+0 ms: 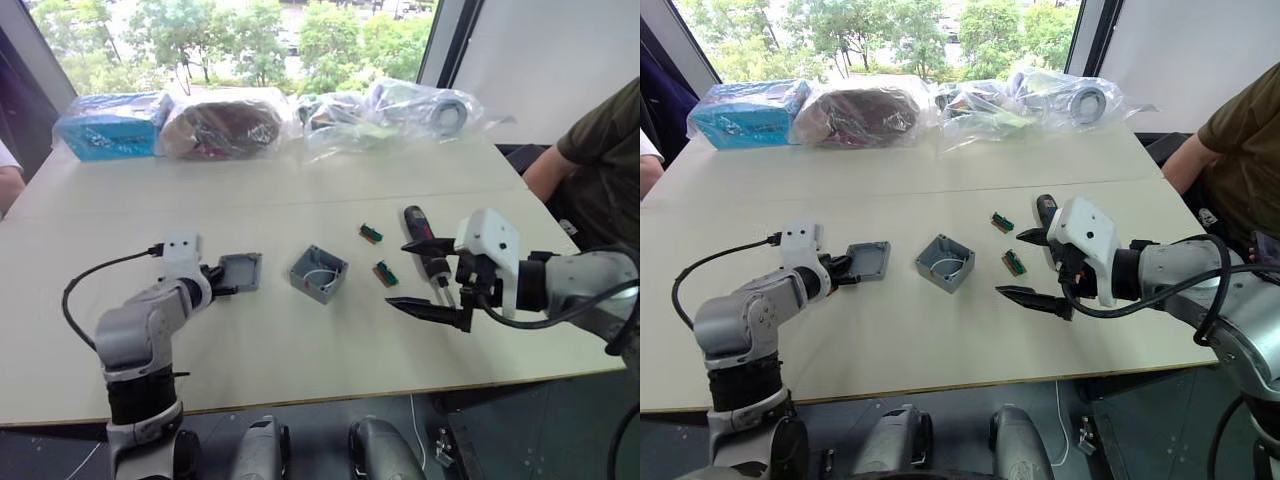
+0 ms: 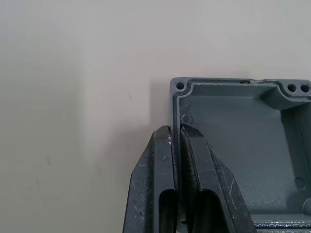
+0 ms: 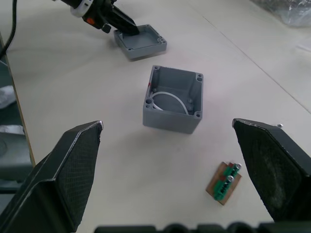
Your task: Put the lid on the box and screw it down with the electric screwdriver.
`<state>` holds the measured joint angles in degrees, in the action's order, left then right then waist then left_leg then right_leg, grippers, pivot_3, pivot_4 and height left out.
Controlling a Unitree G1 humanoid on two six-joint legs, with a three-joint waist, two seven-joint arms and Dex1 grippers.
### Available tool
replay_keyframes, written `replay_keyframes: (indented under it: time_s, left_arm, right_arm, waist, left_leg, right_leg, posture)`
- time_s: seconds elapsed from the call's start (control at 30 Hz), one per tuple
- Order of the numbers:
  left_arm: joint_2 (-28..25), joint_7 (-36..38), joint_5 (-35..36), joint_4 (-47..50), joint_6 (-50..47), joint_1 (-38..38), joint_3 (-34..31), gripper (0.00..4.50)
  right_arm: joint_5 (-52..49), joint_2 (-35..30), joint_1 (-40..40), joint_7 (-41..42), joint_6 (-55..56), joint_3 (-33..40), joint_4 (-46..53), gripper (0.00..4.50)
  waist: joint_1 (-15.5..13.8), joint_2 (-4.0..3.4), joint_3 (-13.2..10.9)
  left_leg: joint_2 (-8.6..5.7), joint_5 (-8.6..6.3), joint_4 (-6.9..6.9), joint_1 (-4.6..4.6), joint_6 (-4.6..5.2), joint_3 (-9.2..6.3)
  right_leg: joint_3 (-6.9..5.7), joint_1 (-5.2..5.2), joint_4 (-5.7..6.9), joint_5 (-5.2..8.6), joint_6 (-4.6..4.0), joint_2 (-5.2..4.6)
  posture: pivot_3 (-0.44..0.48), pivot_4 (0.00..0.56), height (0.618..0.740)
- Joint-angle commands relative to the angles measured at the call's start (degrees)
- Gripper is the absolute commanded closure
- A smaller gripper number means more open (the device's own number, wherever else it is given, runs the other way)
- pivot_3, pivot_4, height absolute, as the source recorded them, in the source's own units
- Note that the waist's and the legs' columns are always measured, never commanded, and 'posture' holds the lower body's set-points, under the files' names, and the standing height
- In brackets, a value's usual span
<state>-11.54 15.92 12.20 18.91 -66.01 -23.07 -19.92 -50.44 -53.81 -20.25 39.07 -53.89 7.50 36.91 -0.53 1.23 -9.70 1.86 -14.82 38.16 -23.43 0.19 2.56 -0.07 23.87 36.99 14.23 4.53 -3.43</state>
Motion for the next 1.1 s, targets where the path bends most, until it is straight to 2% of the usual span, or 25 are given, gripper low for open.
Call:
replay_keyframes:
  time_s: [0.03,0.2,0.4,0.53,0.7,0.8,1.1]
  left_arm:
    - [-0.97,7.22,6.03,5.81,11.31,-3.56,2.54,4.46]
    - [-1.91,11.42,7.18,5.81,20.71,-3.89,8.58,4.46]
    - [-1.74,13.38,6.67,2.66,28.98,-5.58,14.97,4.46]
    - [-1.48,12.93,7.42,1.65,30.42,-6.32,16.07,4.46]
    - [-1.66,12.95,7.91,1.15,31.56,-6.5,17.39,4.46]
    - [-1.74,12.8,8.12,1.13,31.68,-6.58,17.7,4.5]
    - [-3.08,12.6,7.86,0.49,32.75,-5.94,18.69,4.5]
  right_arm:
    - [-12.28,6.98,-6.44,-13.14,-9.49,2.58,-3.58,0.0]
    - [-28.75,15.05,-12.36,-31.28,-15.6,2.69,-9.83,0.0]
    - [-46.13,23.03,-14.29,-54.58,-9.01,-1.71,-15.42,0.0]
    - [-51.71,23.91,-14.96,-61.51,-5.55,-3.76,-16.28,0.0]
    - [-54.6,23.88,-15.02,-64.71,-2.28,-5.8,-15.72,0.0]
    - [-55.35,23.54,-14.88,-65.07,-0.96,-6.35,-15.24,0.65]
    - [-55.67,22.2,-14.68,-64.52,1.29,-7.0,-14.15,3.94]
  waist:
    - [-0.23,0.01,-0.01]
    - [-0.18,0.0,0.0]
    - [0.04,0.0,-0.01]
    - [0.1,0.0,-0.01]
    - [0.29,0.0,-0.01]
    - [0.32,0.0,-0.01]
    - [0.3,0.0,-0.01]
  left_leg:
    - [0.01,0.0,0.0,-0.03,0.0,0.02]
    - [-0.11,0.0,0.0,-0.09,-0.01,0.15]
    - [-0.08,0.0,-0.03,-0.15,0.0,0.2]
    - [-0.06,0.0,-0.04,-0.2,0.01,0.18]
    - [-0.05,0.0,-0.04,-0.21,0.01,0.17]
    - [-0.04,0.0,-0.04,-0.23,0.01,0.17]
    - [-0.03,0.0,-0.04,-0.56,0.01,0.15]
  right_leg:
    - [0.0,0.03,0.0,0.0,-0.01,-0.09]
    - [0.05,0.01,-0.1,0.0,-0.07,-0.35]
    - [0.05,0.03,-0.23,-0.01,-0.04,-0.29]
    - [0.05,0.1,-0.21,-0.02,-0.02,-0.2]
    - [0.05,0.12,-0.22,-0.1,0.15,-0.13]
    - [0.05,0.14,-0.22,-0.1,0.15,-0.12]
    - [0.05,0.46,-0.22,-0.1,0.16,-0.11]
  posture:
    - [0.0,0.15,0.74]
    - [0.0,0.15,0.74]
    - [0.0,0.15,0.74]
    - [0.0,0.15,0.74]
    - [0.0,0.15,0.74]
    - [0.0,0.15,0.74]
    - [0.0,0.15,0.74]
